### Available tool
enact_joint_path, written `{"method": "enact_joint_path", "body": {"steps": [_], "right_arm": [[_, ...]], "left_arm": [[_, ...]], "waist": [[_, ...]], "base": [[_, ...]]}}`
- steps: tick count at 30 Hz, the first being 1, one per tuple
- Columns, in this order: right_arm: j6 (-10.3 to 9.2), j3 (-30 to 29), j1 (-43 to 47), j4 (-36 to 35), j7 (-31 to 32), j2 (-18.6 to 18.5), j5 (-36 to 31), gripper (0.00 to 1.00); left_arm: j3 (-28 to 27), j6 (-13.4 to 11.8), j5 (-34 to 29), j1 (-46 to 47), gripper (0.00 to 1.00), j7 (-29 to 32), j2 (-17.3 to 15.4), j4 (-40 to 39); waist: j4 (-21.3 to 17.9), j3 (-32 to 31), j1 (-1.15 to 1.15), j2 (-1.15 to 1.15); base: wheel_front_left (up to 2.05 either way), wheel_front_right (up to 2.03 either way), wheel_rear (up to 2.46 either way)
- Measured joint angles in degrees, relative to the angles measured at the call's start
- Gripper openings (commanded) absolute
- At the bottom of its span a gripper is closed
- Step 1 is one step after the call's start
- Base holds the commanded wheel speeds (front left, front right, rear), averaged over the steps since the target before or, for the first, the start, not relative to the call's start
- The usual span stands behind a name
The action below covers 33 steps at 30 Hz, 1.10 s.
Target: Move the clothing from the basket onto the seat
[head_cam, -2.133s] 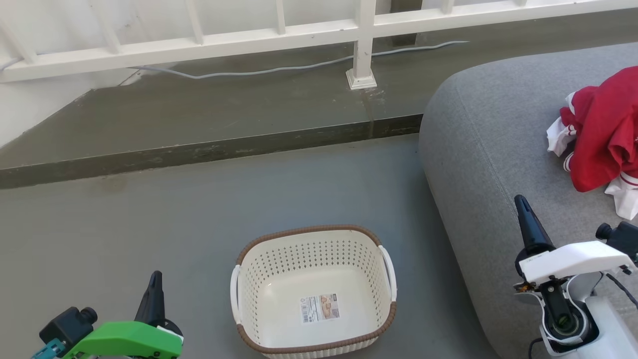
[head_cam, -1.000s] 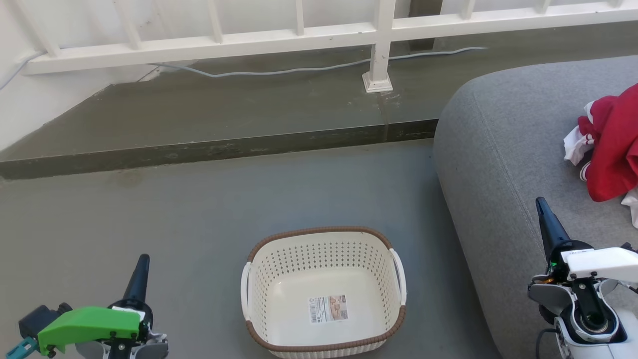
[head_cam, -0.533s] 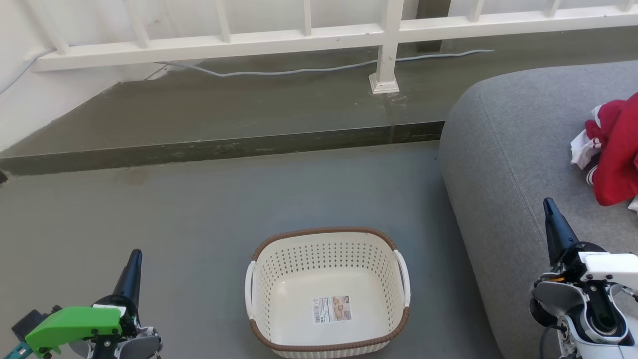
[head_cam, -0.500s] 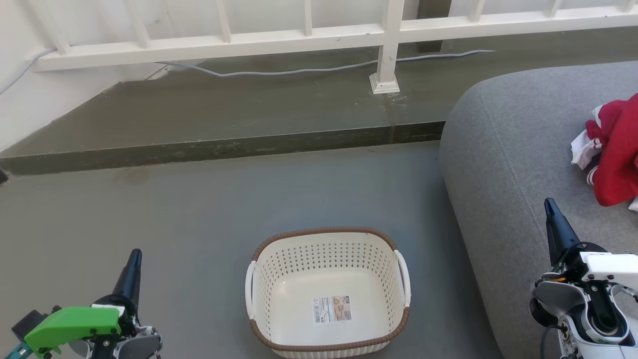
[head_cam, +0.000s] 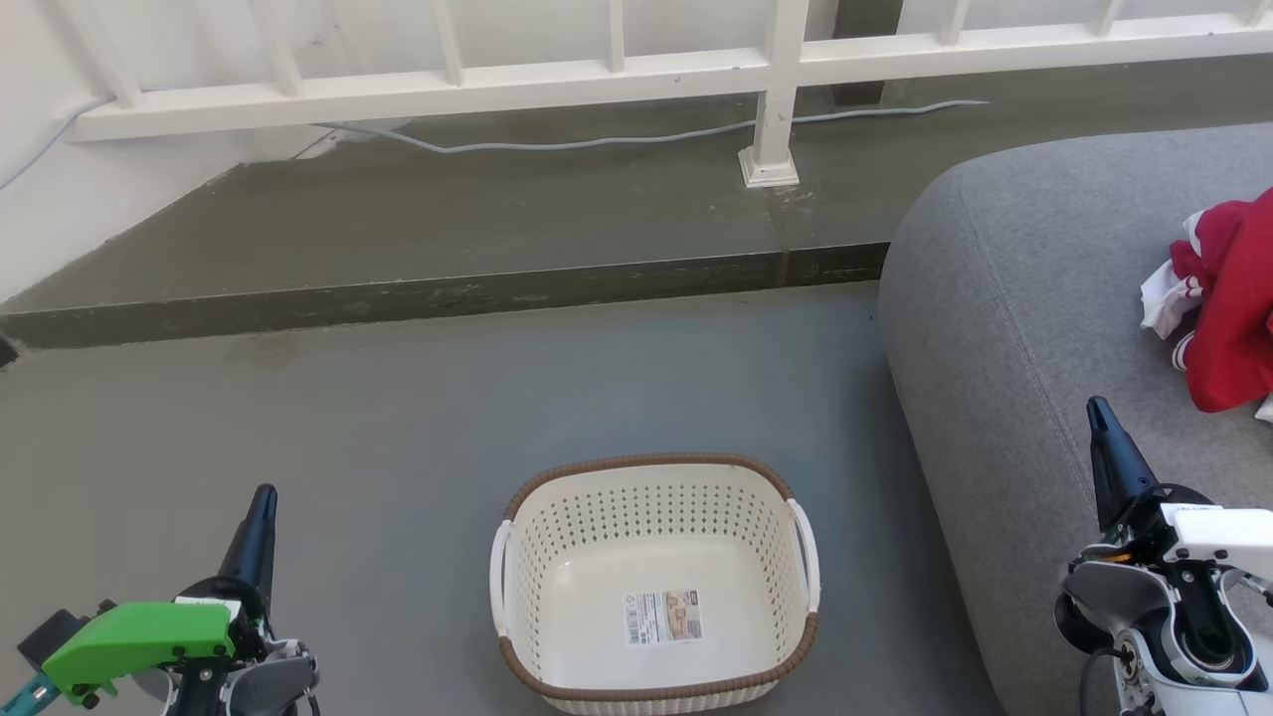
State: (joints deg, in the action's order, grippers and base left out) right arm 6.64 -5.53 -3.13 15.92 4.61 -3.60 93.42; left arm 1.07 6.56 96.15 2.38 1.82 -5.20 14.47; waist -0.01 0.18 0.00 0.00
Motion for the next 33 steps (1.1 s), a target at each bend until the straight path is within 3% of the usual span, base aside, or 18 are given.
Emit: {"method": "enact_joint_path", "body": {"steps": [33], "right_arm": [[0.08, -0.1, -0.1, 0.2, 0.0, 0.0, 0.0, 0.00]], "left_arm": [[-0.4, 0.3, 0.0, 0.0, 0.00, 0.2, 0.0, 1.1]], "waist": [[0.0, 0.0, 0.00, 0.00]], "base": [[0.00, 0.00, 0.00]]}}
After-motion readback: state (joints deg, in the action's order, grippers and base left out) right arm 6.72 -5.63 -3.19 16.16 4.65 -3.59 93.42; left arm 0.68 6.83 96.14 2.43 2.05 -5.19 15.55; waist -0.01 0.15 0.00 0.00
